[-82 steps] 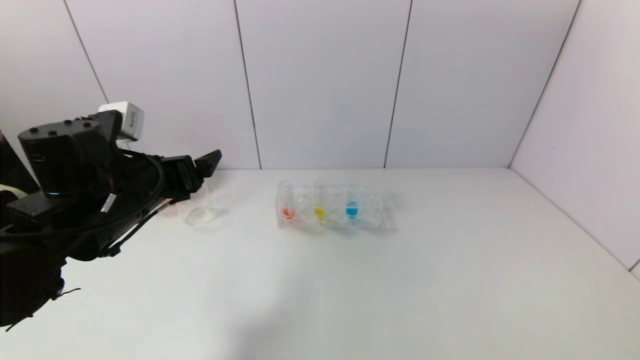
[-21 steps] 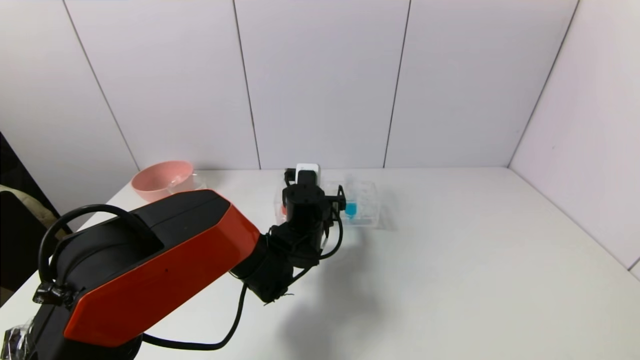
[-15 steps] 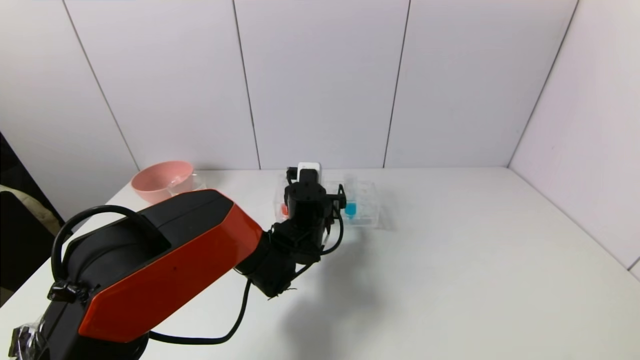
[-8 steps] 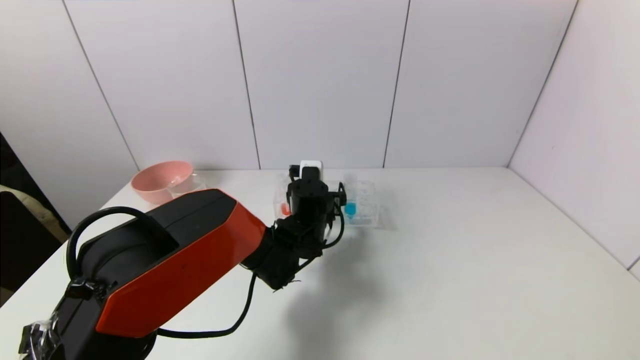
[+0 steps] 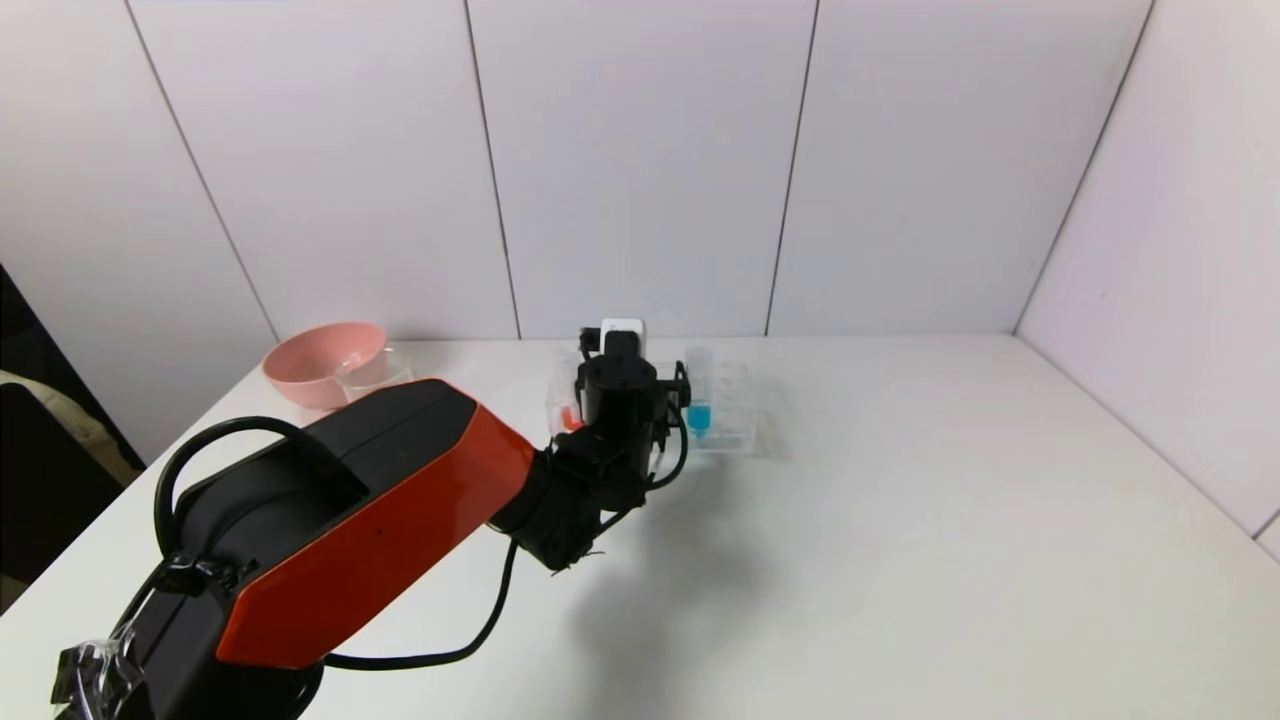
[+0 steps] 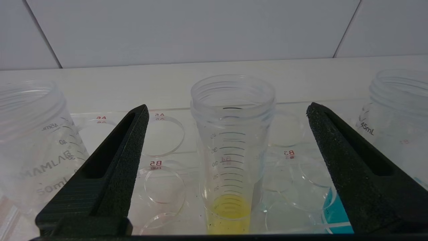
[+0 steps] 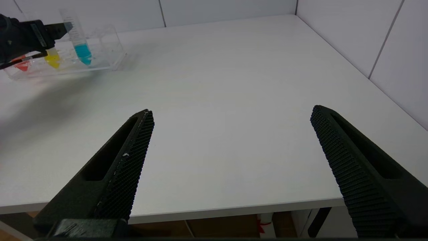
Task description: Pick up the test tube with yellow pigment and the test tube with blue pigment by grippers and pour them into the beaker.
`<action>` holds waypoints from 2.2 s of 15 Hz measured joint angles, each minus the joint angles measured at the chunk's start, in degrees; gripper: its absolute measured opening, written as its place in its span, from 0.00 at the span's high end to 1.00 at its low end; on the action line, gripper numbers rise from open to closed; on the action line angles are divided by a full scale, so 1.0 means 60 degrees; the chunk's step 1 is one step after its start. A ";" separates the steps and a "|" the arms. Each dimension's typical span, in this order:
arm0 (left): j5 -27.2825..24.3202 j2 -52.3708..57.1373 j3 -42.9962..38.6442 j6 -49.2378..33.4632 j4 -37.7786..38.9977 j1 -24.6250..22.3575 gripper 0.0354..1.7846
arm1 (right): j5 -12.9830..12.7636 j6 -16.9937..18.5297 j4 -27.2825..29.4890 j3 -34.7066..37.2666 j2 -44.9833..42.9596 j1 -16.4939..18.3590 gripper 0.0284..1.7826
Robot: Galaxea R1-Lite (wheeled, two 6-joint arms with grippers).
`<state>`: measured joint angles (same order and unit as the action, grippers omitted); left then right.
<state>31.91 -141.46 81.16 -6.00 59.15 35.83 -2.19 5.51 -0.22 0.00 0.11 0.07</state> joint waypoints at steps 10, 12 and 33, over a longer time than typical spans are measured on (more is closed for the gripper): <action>0.0063 -0.0191 0.0189 0.0000 -0.0280 -0.0077 0.21 | 0.0004 -0.0010 -0.0004 0.0000 0.0000 0.0000 0.04; 0.0087 -0.0191 0.0185 0.0004 -0.0291 -0.0079 0.35 | 0.0000 -0.0004 -0.0004 0.0000 0.0000 0.0000 0.04; 0.0116 0.0345 -0.0169 0.0012 -0.0368 -0.0004 0.71 | 0.0000 -0.0010 -0.0004 0.0000 0.0000 0.0000 0.04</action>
<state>32.61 -139.39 80.15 -5.92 56.94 35.80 -2.19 5.45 -0.24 0.00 0.11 0.07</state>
